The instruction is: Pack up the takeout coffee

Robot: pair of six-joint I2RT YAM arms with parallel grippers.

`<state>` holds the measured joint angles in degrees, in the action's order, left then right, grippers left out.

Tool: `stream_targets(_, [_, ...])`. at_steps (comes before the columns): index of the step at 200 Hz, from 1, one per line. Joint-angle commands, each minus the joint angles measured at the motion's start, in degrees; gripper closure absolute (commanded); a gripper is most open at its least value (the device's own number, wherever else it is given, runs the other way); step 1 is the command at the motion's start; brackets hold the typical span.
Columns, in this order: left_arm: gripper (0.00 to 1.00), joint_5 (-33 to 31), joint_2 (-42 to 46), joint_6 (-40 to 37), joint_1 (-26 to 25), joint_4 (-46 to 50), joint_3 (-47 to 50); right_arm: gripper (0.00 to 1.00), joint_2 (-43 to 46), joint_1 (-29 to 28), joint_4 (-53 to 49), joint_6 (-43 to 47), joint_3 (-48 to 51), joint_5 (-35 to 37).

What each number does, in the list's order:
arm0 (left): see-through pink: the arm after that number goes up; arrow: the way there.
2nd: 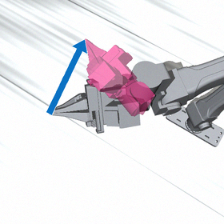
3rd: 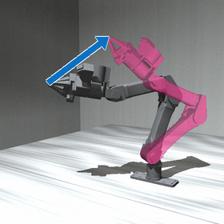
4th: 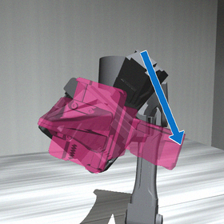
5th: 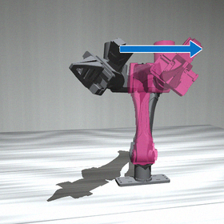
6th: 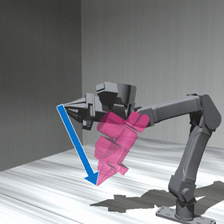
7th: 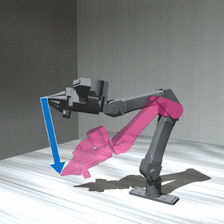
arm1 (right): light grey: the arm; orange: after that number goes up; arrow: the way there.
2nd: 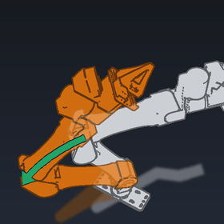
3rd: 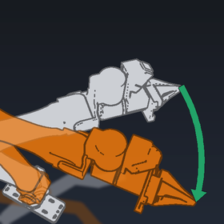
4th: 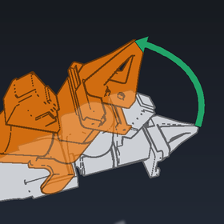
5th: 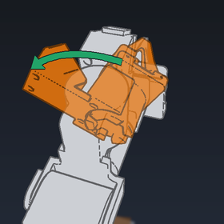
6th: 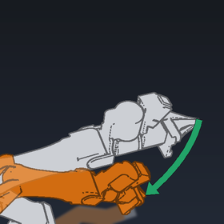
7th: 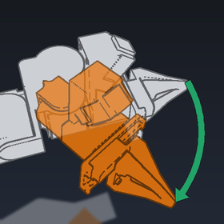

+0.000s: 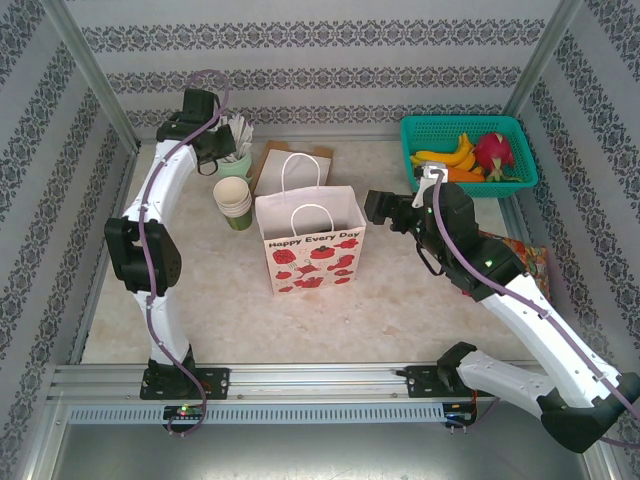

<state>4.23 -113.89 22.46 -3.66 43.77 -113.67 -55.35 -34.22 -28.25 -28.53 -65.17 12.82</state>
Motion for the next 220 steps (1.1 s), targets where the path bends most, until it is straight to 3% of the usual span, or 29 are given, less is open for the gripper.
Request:
stream_targets(1, [1.00, -0.13, 2.70, -1.75, 0.96, 1.83, -1.82, 0.02, 0.97, 0.38, -0.20, -0.66, 0.12, 1.77])
stream_targets(92, [1.00, 1.13, 3.85, -4.88, 0.85, 4.11, -4.57, 0.02, 0.45, 0.38, -0.23, -1.33, 0.17, 1.71])
stream_targets(124, [1.00, 1.43, 5.12, -6.59, 0.87, 7.46, -6.39, 0.02, -0.93, 0.38, 2.16, 1.89, 0.08, -6.72])
stream_targets(153, [1.00, 2.16, 9.03, -7.99, 0.85, 9.33, -6.96, 0.02, -3.06, 0.38, 3.38, 3.28, -1.17, -10.17])
stream_targets(220, [1.00, 3.66, 23.06, -9.71, 0.87, 16.70, -6.92, 0.02, -6.64, 0.38, 3.21, 4.77, -5.10, -5.98])
